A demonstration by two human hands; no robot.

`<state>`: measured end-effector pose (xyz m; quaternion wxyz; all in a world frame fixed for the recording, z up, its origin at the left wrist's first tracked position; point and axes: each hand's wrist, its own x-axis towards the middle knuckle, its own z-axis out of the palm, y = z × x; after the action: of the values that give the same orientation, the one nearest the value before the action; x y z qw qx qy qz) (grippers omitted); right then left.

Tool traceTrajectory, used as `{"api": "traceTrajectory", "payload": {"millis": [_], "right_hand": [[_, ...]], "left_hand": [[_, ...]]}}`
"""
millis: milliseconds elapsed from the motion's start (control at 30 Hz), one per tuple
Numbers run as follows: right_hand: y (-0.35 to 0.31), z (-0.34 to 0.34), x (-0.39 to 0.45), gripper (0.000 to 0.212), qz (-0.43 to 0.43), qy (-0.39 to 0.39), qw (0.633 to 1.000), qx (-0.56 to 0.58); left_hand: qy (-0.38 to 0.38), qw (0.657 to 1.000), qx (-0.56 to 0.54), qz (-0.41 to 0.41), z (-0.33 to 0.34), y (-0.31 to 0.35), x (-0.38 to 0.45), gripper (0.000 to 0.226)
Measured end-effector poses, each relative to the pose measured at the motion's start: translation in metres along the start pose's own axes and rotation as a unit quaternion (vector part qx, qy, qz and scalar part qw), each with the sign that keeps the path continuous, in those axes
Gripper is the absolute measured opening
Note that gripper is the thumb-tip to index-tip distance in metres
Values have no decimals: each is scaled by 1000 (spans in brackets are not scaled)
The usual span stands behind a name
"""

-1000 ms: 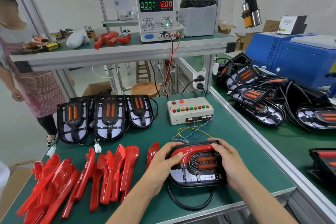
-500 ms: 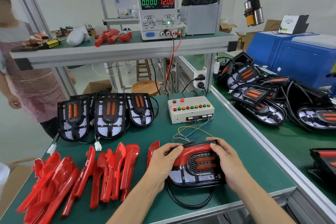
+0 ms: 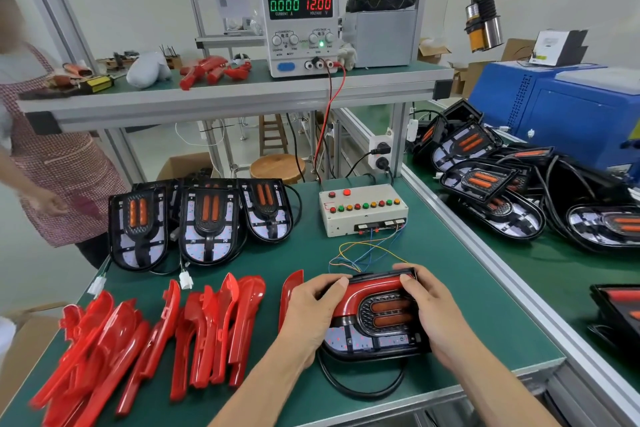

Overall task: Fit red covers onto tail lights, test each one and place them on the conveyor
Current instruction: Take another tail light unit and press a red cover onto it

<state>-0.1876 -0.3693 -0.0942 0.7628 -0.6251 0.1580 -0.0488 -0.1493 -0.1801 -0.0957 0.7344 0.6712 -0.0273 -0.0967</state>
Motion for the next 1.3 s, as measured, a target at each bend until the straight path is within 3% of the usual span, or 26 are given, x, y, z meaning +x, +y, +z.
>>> {"api": "traceTrajectory", "payload": {"millis": [233, 367, 533, 700, 900, 1067, 1300], "right_hand": [[2, -2, -1, 22, -5, -4, 1000, 1], [-1, -6, 2, 22, 10, -3, 1000, 10], [0, -10, 8, 21, 26, 25, 998, 49], [6, -6, 9, 22, 29, 37, 997, 63], [6, -8, 8, 25, 27, 41, 997, 58], [11, -8, 6, 22, 28, 52, 996, 60], [7, -6, 2, 25, 27, 48, 996, 67]], "left_hand": [[19, 995, 82, 46, 3, -6, -3, 21], [-19, 999, -19, -44, -7, -4, -2, 30], [-55, 993, -79, -74, -18, -4, -10, 34], [-43, 981, -139, -127, -12, 3, -13, 32], [-25, 944, -223, -243, -6, 5, -9, 33], [-6, 964, -168, -206, 2, 9, -8, 23], [0, 982, -86, -169, 4, 14, -6, 31]]}}
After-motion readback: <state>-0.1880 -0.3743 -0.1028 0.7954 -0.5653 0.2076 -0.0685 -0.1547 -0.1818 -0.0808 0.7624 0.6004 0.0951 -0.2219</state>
